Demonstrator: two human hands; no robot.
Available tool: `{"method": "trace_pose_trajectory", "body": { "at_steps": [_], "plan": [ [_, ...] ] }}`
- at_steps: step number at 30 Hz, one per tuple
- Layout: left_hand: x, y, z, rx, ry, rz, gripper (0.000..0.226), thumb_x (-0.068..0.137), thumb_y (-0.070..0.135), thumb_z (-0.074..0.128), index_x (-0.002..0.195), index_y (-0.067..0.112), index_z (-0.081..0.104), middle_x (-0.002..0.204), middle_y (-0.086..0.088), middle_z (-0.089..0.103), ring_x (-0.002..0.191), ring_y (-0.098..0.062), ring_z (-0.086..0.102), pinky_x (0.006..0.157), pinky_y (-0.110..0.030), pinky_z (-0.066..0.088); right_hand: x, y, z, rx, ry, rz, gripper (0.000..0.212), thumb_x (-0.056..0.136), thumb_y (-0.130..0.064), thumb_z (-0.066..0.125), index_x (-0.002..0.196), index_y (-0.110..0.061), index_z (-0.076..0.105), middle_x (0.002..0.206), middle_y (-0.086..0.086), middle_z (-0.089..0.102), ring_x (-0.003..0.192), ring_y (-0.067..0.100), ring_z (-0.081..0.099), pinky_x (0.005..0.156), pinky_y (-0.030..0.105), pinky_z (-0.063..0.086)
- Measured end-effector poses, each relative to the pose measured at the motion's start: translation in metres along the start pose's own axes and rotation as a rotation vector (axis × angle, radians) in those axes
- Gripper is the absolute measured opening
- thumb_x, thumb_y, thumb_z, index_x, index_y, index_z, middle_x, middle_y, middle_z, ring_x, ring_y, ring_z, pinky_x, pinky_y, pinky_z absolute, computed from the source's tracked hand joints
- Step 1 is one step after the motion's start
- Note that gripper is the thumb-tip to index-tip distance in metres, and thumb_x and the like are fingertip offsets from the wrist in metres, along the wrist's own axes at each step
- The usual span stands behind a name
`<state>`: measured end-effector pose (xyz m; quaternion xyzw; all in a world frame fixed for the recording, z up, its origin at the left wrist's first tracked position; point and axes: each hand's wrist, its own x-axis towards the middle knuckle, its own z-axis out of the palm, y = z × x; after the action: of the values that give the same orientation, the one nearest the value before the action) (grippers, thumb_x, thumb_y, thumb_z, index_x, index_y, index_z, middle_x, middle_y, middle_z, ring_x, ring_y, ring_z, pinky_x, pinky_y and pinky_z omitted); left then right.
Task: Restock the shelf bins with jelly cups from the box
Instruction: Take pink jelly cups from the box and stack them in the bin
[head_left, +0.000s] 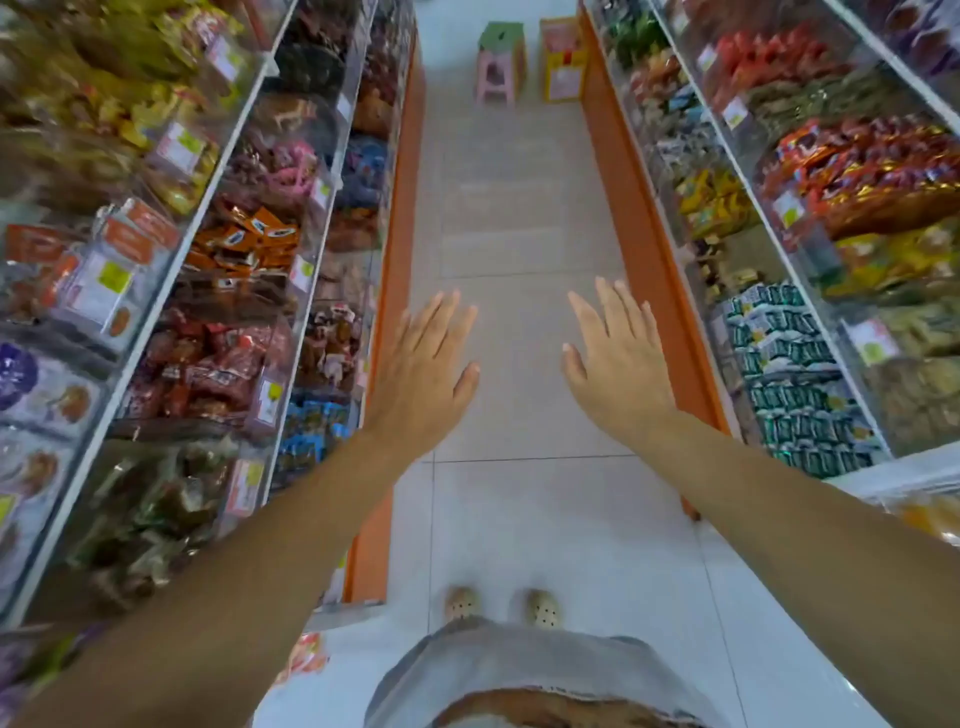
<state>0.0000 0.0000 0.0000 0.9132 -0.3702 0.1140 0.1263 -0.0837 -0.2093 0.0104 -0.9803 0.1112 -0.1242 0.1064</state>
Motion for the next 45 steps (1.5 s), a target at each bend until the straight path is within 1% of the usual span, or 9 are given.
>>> {"method": "trace_pose_trajectory", "body": {
  "at_steps": [6, 11, 19, 26, 30, 35, 39, 42, 45],
  "plan": [
    [0.022, 0.000, 0.010, 0.028, -0.035, -0.050, 0.060, 0.095, 0.036, 0.038, 0.150, 0.012, 0.031, 0.159, -0.007, 0.025, 0.148, -0.021, 0.016, 0.121, -0.043, 0.012, 0.021, 0.023, 0.005, 0.007, -0.008, 0.000, 0.056, 0.093, -0.023, 0.054, 0.145, -0.009, 0.039, 0.153, 0.021, 0.030, 0.144, 0.036, 0.023, 0.116, 0.051, 0.018],
    [0.051, -0.003, 0.026, 0.028, -0.052, -0.074, 0.060, 0.095, 0.037, 0.035, 0.150, 0.011, 0.031, 0.158, -0.008, 0.026, 0.148, -0.023, 0.017, 0.121, -0.044, 0.012, 0.053, 0.043, 0.013, 0.003, -0.067, 0.001, 0.057, 0.097, -0.027, 0.048, 0.149, -0.012, 0.032, 0.157, 0.018, 0.021, 0.147, 0.033, 0.014, 0.118, 0.048, 0.011],
    [0.139, -0.046, 0.062, -0.004, -0.095, -0.101, 0.060, 0.097, 0.039, 0.029, 0.152, 0.015, 0.025, 0.160, -0.006, 0.019, 0.149, -0.021, 0.011, 0.122, -0.041, 0.007, 0.158, 0.072, 0.047, 0.020, -0.086, -0.006, 0.056, 0.097, -0.028, 0.048, 0.148, -0.013, 0.033, 0.157, 0.017, 0.022, 0.147, 0.032, 0.014, 0.119, 0.047, 0.010],
    [0.265, -0.110, 0.099, -0.038, -0.077, -0.080, 0.061, 0.096, 0.039, 0.029, 0.150, 0.012, 0.029, 0.159, -0.008, 0.023, 0.148, -0.022, 0.013, 0.120, -0.046, 0.018, 0.295, 0.096, 0.079, 0.028, -0.083, 0.053, 0.057, 0.097, -0.027, 0.046, 0.150, -0.013, 0.031, 0.159, 0.015, 0.017, 0.148, 0.030, 0.009, 0.120, 0.044, 0.006],
    [0.338, -0.134, 0.114, -0.053, -0.112, -0.058, 0.059, 0.097, 0.038, 0.032, 0.150, 0.013, 0.030, 0.160, -0.006, 0.023, 0.149, -0.021, 0.013, 0.121, -0.043, 0.014, 0.361, 0.116, 0.089, 0.056, -0.091, 0.108, 0.057, 0.097, -0.026, 0.046, 0.150, -0.014, 0.029, 0.159, 0.014, 0.016, 0.148, 0.029, 0.007, 0.120, 0.043, 0.005],
    [0.443, -0.162, 0.149, -0.036, -0.119, -0.053, 0.060, 0.095, 0.040, 0.030, 0.149, 0.013, 0.034, 0.158, -0.007, 0.026, 0.148, -0.022, 0.017, 0.120, -0.045, 0.015, 0.455, 0.162, 0.103, 0.024, -0.093, 0.098, 0.056, 0.097, -0.028, 0.047, 0.149, -0.014, 0.031, 0.158, 0.016, 0.020, 0.147, 0.032, 0.013, 0.120, 0.048, 0.014],
    [0.530, -0.175, 0.179, -0.033, -0.101, -0.097, 0.060, 0.096, 0.040, 0.029, 0.150, 0.014, 0.031, 0.159, -0.006, 0.023, 0.148, -0.021, 0.014, 0.119, -0.039, 0.007, 0.547, 0.209, 0.121, 0.011, -0.108, 0.081, 0.055, 0.097, -0.028, 0.049, 0.148, -0.012, 0.034, 0.156, 0.018, 0.023, 0.146, 0.034, 0.016, 0.119, 0.051, 0.015],
    [0.597, -0.186, 0.191, -0.003, -0.093, -0.107, 0.060, 0.096, 0.041, 0.029, 0.150, 0.015, 0.032, 0.159, -0.005, 0.024, 0.149, -0.020, 0.014, 0.119, -0.038, 0.008, 0.615, 0.236, 0.122, 0.012, -0.112, 0.074, 0.054, 0.095, -0.026, 0.053, 0.146, -0.011, 0.039, 0.155, 0.019, 0.027, 0.145, 0.036, 0.020, 0.118, 0.052, 0.018],
    [0.664, -0.200, 0.199, 0.002, -0.066, -0.147, 0.058, 0.097, 0.040, 0.030, 0.149, 0.015, 0.033, 0.159, -0.005, 0.025, 0.149, -0.019, 0.013, 0.119, -0.037, 0.007, 0.688, 0.254, 0.121, 0.022, -0.114, 0.061, 0.055, 0.096, -0.025, 0.052, 0.147, -0.011, 0.037, 0.156, 0.018, 0.024, 0.146, 0.034, 0.016, 0.119, 0.048, 0.011]
  ]
}}
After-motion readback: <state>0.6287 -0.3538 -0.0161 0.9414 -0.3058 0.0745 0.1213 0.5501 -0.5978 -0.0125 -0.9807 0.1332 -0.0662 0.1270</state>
